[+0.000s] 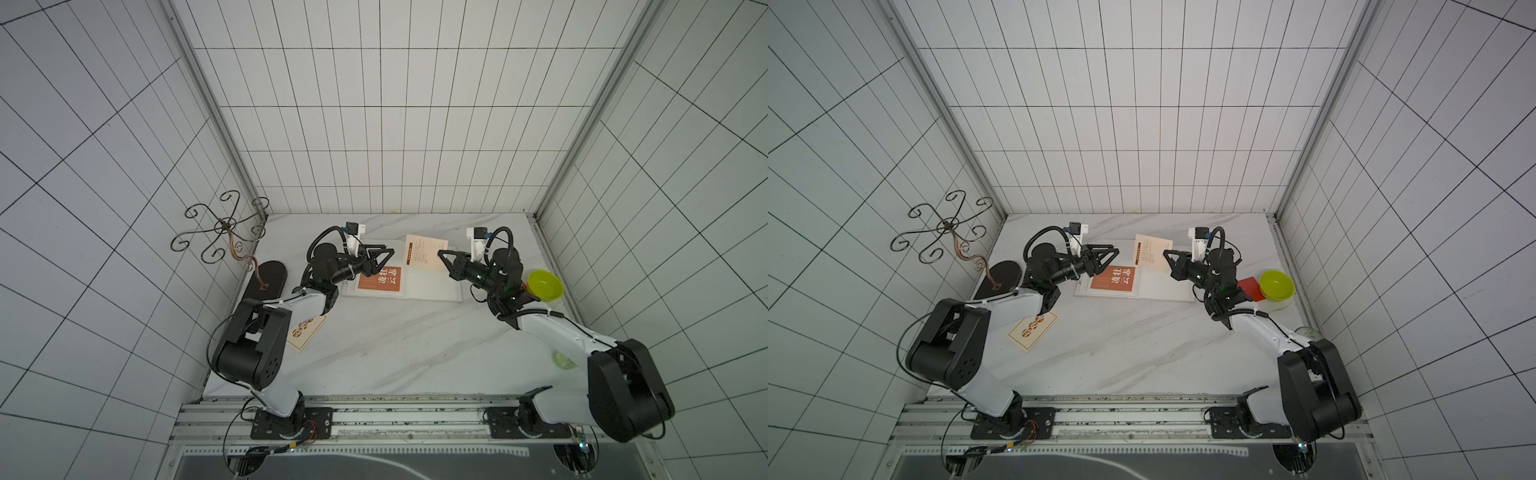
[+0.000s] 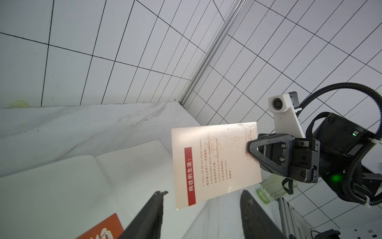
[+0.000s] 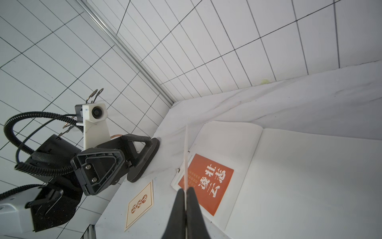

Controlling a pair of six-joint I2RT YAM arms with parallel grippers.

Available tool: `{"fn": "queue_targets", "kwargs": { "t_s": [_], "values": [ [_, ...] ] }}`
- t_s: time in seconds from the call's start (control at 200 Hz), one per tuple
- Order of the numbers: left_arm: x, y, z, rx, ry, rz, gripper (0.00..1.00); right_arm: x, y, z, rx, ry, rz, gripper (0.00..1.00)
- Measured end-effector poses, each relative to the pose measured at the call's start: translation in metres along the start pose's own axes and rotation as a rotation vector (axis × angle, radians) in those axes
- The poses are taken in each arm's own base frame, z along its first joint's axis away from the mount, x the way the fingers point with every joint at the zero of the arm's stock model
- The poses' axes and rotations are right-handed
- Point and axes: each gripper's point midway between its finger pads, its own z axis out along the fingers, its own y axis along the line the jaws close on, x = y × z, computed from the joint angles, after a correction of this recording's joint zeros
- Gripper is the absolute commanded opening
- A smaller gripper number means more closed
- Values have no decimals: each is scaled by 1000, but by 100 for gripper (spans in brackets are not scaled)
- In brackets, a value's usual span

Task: Place the photos into the photo albums
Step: Insert the photo into the photo album.

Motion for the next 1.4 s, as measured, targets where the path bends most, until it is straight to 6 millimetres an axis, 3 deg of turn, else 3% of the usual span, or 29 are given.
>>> {"fn": "queue_targets", "kwargs": {
  "t_s": [0.17,0.325,0.605,0.74,0.98,1.144,1.259,1.399],
  "values": [
    [-26,11,13,-70,-14,42,58,-18,-17,-17,81,-103,2,0],
    [-46,30,26,-172,1,70,58,-22,-39,-30,174,-174,18,0],
    [-16,78,29,-338,100,3,58,-31,-64,-38,266,-259,51,0],
    [-6,93,31,-390,145,-29,58,-21,-78,-31,280,-238,96,0],
    [2,102,30,-429,190,-60,58,-1,-98,-15,279,-202,187,0],
    [11,112,33,-449,223,-87,57,27,-116,-2,283,-126,248,0],
    [17,126,41,-469,249,-108,55,46,-131,11,289,-66,294,0],
    [24,149,55,-504,296,-142,55,52,-139,30,266,-38,318,0]
  ]
}}
